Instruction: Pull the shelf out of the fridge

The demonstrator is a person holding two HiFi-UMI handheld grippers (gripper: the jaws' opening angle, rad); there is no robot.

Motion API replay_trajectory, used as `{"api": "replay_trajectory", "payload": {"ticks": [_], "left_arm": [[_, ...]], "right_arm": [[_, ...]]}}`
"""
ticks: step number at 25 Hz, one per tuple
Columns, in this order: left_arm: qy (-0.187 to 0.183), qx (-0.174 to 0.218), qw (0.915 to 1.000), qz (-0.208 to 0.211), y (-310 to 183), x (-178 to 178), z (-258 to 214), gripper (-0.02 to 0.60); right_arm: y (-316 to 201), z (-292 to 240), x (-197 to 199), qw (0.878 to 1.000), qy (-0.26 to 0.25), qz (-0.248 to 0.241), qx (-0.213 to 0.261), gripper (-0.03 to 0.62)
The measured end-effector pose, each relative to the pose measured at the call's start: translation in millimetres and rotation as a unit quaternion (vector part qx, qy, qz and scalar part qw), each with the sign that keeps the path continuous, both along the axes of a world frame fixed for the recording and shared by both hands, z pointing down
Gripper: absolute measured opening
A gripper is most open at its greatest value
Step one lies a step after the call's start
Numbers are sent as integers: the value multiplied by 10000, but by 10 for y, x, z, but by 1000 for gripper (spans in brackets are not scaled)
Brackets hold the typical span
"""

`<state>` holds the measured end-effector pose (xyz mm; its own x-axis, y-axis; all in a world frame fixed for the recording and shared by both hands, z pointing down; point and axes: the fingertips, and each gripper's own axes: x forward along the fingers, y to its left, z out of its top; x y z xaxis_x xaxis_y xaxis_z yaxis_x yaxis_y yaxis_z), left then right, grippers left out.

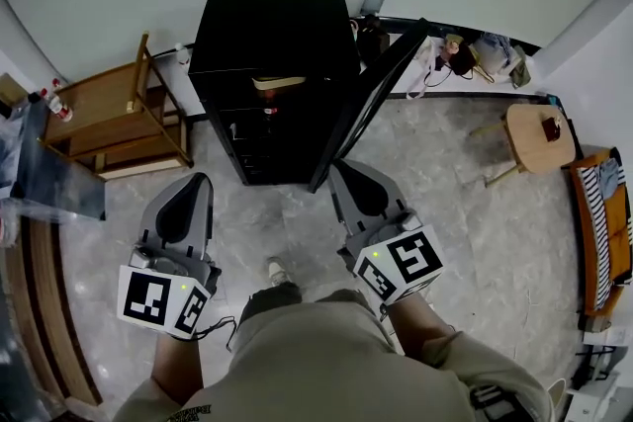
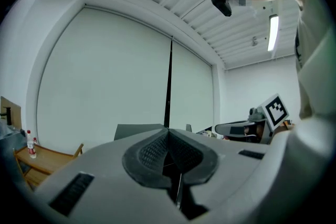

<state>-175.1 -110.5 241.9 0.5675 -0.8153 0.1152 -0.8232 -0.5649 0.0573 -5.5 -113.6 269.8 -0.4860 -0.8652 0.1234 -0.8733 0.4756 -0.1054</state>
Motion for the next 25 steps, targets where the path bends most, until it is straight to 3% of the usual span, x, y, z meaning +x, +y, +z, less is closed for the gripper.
{"api": "replay_trajectory", "payload": {"ticks": [6,15,25], "left_arm": [[-39,-46,9999,147,-290,-63,61,6],[16,-184,9997,179,-511,70,184,6],[719,-468,9951,-502,-981,180,468,6]], "right_arm": [[-239,-3,-37,9989,-360,247,-145,-3],[-509,72,38,9984,-416,282,-264,-3],[-974,399,319,9978,-495,291,-320,-3]]}}
